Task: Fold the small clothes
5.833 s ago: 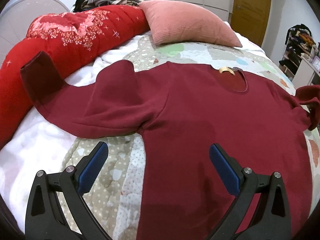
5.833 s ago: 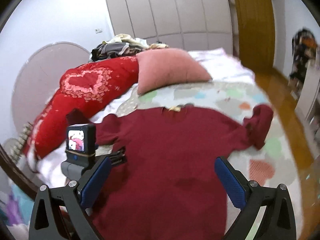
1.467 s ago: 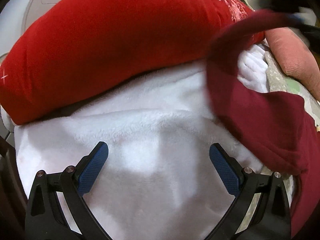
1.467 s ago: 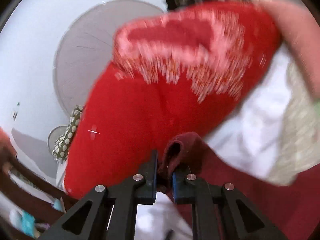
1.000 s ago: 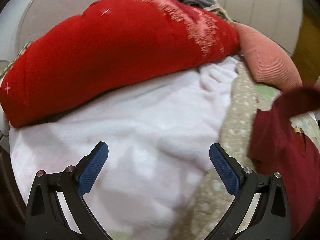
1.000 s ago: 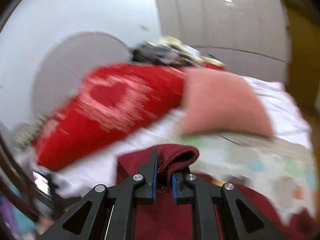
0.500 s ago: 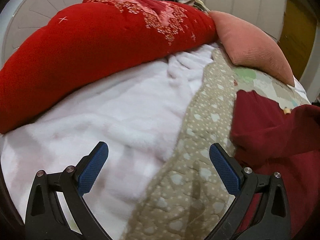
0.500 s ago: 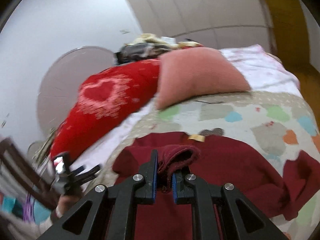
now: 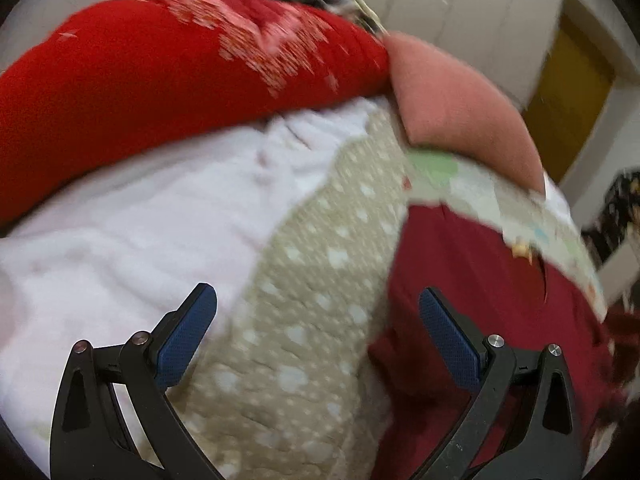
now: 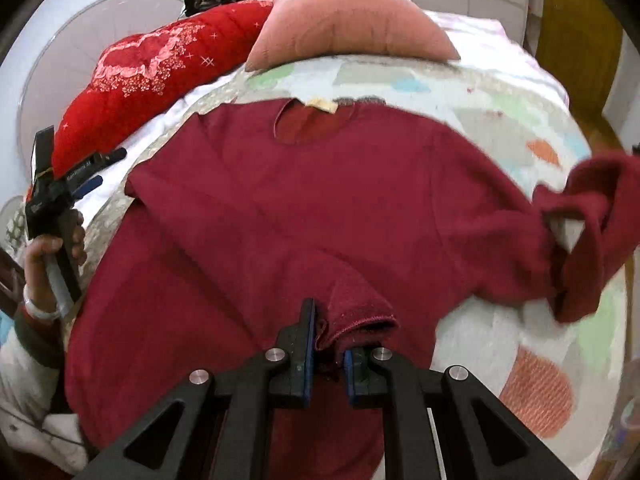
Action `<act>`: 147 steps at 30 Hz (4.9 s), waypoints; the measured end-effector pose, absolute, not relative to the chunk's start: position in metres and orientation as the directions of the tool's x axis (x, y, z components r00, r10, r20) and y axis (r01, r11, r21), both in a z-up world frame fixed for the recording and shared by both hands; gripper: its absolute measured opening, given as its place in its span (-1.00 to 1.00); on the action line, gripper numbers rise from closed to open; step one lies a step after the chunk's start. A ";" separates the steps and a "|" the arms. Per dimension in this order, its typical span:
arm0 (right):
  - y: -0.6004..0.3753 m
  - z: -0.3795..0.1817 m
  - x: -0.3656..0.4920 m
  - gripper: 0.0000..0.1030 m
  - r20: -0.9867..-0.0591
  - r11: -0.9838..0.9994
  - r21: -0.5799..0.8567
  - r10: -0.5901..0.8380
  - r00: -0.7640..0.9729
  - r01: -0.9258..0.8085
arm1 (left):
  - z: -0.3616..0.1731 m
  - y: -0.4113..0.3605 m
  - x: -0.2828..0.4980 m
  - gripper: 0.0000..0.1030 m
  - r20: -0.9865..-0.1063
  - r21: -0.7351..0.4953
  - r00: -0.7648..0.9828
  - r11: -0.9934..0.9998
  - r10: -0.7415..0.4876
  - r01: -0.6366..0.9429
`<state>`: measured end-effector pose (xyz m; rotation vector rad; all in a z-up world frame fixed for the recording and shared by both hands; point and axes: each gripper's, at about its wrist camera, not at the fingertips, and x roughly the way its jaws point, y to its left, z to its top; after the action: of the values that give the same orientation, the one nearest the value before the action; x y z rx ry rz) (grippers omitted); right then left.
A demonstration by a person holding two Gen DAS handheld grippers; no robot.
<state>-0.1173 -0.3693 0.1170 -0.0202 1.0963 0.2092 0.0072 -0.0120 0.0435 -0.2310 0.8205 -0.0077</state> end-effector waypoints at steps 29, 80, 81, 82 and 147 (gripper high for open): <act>-0.285 0.129 0.014 -0.03 -0.745 0.936 0.190 0.333 0.578 -0.295 | 0.029 -0.013 -0.004 0.98 -0.764 -0.036 0.645 0.998 0.011 -0.060; -0.419 0.092 -0.039 -0.91 -0.800 0.981 0.128 0.013 0.600 0.149 | 0.022 -0.028 0.006 0.98 -0.754 -0.131 0.647 0.991 -0.113 0.020; -0.412 0.102 -0.040 -0.91 -0.782 0.988 0.085 -0.015 0.623 0.130 | 0.024 -0.028 0.005 0.98 -0.746 -0.135 0.657 0.991 -0.112 0.015; -0.403 0.119 -0.044 -0.91 -0.745 0.994 0.027 -0.051 0.665 0.106 | 0.025 -0.028 0.003 0.98 -0.736 -0.138 0.668 0.990 -0.110 0.011; -0.533 0.100 -0.044 -0.89 -0.764 0.899 -0.245 -0.410 0.498 0.363 | 0.022 -0.041 0.005 0.98 -0.752 -0.168 0.633 0.982 -0.181 0.081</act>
<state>-0.0443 -0.5332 0.0999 -0.0539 0.9393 -0.4680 0.0048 -0.0406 0.0224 -0.1221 0.8727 -0.1505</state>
